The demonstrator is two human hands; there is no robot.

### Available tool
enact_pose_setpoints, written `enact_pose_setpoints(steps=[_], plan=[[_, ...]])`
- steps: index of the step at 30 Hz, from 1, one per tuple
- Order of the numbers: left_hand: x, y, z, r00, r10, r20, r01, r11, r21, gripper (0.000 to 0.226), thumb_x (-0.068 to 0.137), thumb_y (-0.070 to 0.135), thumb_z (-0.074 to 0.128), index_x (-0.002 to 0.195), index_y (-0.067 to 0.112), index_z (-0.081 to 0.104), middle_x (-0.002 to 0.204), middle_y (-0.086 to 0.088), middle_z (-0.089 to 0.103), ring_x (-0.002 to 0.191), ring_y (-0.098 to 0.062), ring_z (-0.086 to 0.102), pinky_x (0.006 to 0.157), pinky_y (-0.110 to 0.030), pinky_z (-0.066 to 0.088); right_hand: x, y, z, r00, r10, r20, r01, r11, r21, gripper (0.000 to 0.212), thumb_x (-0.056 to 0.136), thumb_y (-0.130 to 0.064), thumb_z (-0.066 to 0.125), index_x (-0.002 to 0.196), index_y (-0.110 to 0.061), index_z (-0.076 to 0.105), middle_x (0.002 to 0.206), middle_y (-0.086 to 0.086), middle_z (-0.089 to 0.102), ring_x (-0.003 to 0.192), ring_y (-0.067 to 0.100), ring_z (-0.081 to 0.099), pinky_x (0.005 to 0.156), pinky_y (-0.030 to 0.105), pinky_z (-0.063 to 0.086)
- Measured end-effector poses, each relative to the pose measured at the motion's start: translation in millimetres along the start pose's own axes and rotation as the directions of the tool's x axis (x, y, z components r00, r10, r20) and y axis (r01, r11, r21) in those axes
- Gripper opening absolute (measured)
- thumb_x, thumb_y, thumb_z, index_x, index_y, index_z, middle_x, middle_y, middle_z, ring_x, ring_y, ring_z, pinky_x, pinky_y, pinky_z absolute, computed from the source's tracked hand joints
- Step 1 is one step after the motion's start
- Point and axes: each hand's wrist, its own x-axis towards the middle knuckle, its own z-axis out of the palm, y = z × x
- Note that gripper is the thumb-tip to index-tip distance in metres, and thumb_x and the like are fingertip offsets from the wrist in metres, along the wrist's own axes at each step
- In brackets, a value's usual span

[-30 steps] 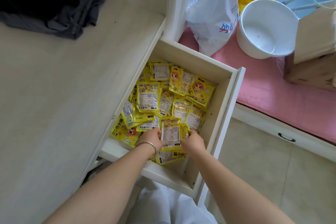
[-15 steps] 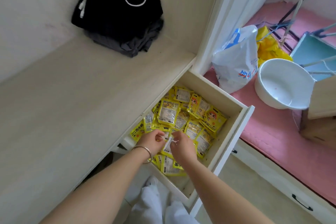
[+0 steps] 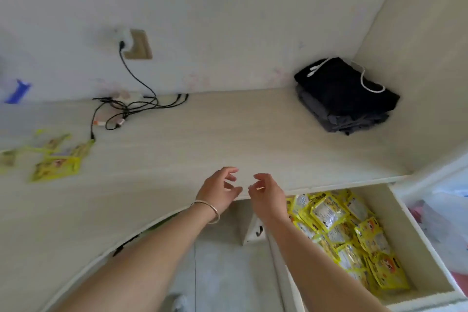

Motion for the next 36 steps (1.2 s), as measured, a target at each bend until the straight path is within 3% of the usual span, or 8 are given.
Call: enact_pose_setpoints(steps=[6, 15, 19, 24, 32, 36], plan=[[-27.7, -73.9, -132.0, 0.959, -0.126, -0.254, 0.125, 0.992, -0.021, 0.043, 0.085, 0.023, 0.066, 0.125, 0.02, 0.052, 0.112, -0.001, 0.062, 0.088, -0.014, 0.06, 0.088, -0.026, 0.049, -10.4, -102.5, 104.3, 0.946, -0.216, 0.243, 0.236, 0.97, -0.056, 0.042, 0.09, -0.031, 0.055, 0.13, -0.025, 0.047, 0.118, -0.003, 0.058, 0.095, 0.01, 0.053, 0.08, 0.024, 0.041], [-79.4, -192.6, -295.6, 0.841, -0.311, -0.443, 0.308, 0.948, -0.081, 0.043, 0.085, 0.023, 0.064, 0.127, 0.023, 0.051, 0.105, 0.004, 0.059, 0.081, -0.015, 0.06, 0.083, -0.029, 0.048, -45.9, -200.1, 260.6, 0.861, -0.291, 0.417, 0.362, 0.927, -0.099, 0.036, 0.087, -0.023, 0.054, 0.123, -0.023, 0.052, 0.107, -0.007, 0.057, 0.094, 0.013, 0.057, 0.079, 0.026, 0.046], [-90.1, -232.8, -330.0, 0.787, -0.401, -0.469, 0.377, 0.914, -0.149, 0.043, 0.086, 0.02, 0.063, 0.127, 0.02, 0.051, 0.103, 0.002, 0.058, 0.082, -0.016, 0.058, 0.086, -0.03, 0.047, -53.3, -222.6, 305.7, 0.812, -0.309, 0.495, 0.43, 0.891, -0.149, 0.035, 0.088, -0.023, 0.055, 0.124, -0.025, 0.052, 0.112, -0.006, 0.058, 0.101, 0.011, 0.055, 0.079, 0.023, 0.044], [-77.4, -267.8, -352.8, 0.702, -0.523, -0.483, 0.44, 0.852, -0.284, 0.04, 0.086, 0.019, 0.062, 0.125, 0.019, 0.052, 0.103, 0.002, 0.059, 0.09, -0.02, 0.059, 0.085, -0.031, 0.047, -35.1, -245.4, 344.2, 0.771, -0.287, 0.569, 0.482, 0.847, -0.226, 0.036, 0.089, -0.024, 0.054, 0.124, -0.025, 0.052, 0.116, -0.005, 0.057, 0.112, 0.013, 0.053, 0.089, 0.029, 0.048], [-27.3, -301.6, -385.7, 0.589, -0.613, -0.526, 0.481, 0.79, -0.38, 0.038, 0.087, 0.019, 0.06, 0.124, 0.02, 0.053, 0.115, -0.002, 0.064, 0.1, -0.02, 0.062, 0.088, -0.029, 0.046, 28.4, -286.7, 394.5, 0.683, -0.305, 0.663, 0.593, 0.761, -0.262, 0.035, 0.089, -0.021, 0.053, 0.124, -0.022, 0.053, 0.122, -0.002, 0.055, 0.117, 0.018, 0.052, 0.09, 0.031, 0.046], [-6.1, -323.7, -396.3, 0.56, -0.64, -0.526, 0.525, 0.766, -0.372, 0.036, 0.087, 0.019, 0.059, 0.123, 0.019, 0.054, 0.122, -0.004, 0.06, 0.108, -0.019, 0.06, 0.093, -0.027, 0.041, 49.0, -298.6, 418.1, 0.675, -0.306, 0.671, 0.639, 0.698, -0.323, 0.042, 0.089, -0.026, 0.053, 0.131, -0.022, 0.05, 0.135, -0.001, 0.048, 0.129, 0.018, 0.04, 0.101, 0.034, 0.042]])
